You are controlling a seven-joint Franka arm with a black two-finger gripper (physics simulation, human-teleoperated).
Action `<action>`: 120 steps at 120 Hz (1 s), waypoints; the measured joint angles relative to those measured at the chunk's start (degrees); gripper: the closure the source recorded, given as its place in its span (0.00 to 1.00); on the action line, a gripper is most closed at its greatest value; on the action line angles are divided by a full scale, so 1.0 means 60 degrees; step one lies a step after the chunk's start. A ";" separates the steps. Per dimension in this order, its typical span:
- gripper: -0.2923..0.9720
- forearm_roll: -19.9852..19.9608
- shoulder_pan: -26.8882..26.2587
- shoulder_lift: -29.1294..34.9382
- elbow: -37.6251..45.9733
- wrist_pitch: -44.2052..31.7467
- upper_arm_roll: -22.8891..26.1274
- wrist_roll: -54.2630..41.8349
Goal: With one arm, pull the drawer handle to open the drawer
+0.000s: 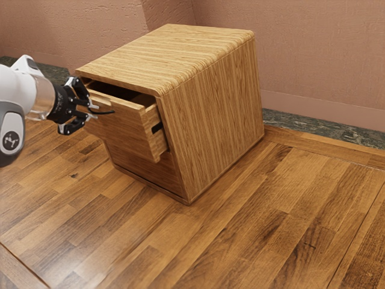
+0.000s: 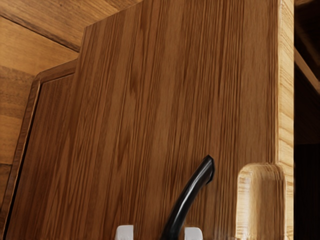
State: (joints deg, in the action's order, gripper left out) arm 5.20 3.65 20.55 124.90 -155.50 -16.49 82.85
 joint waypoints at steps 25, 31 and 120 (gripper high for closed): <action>0.84 0.0009 -0.0008 0.0383 0.0381 0.0073 0.0007 0.0008; 0.84 0.0009 -0.0009 0.0442 0.0438 0.0083 0.0001 0.0010; 0.84 0.0027 0.0437 0.2576 0.2203 0.0125 -0.0013 0.0030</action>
State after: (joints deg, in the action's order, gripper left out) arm 5.36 6.27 36.01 138.12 -154.75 -16.57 83.03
